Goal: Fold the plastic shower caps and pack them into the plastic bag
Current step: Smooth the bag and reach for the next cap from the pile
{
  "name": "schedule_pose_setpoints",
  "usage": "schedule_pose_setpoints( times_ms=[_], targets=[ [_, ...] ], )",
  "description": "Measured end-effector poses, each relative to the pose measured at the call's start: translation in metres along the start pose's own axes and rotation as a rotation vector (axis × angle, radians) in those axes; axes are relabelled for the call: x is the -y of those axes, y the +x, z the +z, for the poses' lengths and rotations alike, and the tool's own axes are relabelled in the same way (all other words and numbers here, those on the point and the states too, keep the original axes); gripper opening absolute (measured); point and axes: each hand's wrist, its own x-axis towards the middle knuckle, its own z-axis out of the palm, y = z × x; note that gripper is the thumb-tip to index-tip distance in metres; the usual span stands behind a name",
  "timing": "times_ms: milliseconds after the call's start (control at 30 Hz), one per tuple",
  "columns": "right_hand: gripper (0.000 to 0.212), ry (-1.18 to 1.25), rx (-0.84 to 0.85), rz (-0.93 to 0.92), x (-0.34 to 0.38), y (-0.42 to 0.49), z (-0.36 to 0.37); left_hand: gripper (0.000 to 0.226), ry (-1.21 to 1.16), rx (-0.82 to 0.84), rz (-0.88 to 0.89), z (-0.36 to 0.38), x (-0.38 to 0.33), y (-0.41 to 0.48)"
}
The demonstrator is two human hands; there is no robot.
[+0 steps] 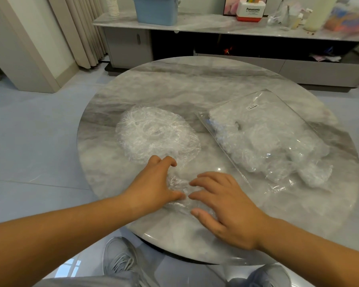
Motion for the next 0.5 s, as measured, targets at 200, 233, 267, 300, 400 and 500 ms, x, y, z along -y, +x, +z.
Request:
schedule_pose_setpoints(
  times_ms=[200, 233, 267, 300, 400, 500],
  targets=[
    [0.042, -0.058, 0.163, -0.043, 0.001, -0.012, 0.006, 0.079, 0.390, 0.005, -0.042, -0.011, -0.002, 0.003],
    [0.043, -0.078, 0.166, -0.057, 0.001, -0.012, 0.006, 0.076, 0.443, 0.018, -0.059, -0.013, -0.003, 0.003],
    [0.043, -0.098, 0.170, -0.069, 0.001, -0.012, 0.005, 0.074, 0.473, 0.034, -0.075, -0.015, -0.004, 0.003],
    [0.044, -0.120, 0.167, -0.085, 0.002, -0.012, 0.005, 0.072, 0.485, 0.051, -0.088, -0.017, -0.005, 0.002],
    [0.044, -0.132, 0.159, -0.122, 0.004, -0.013, 0.005, 0.062, 0.490, 0.105, -0.104, -0.019, -0.008, -0.001],
    [0.051, -0.059, 0.175, -0.127, 0.005, -0.013, 0.004, 0.053, 0.483, 0.120, -0.096, -0.017, -0.010, -0.002]
  ],
)
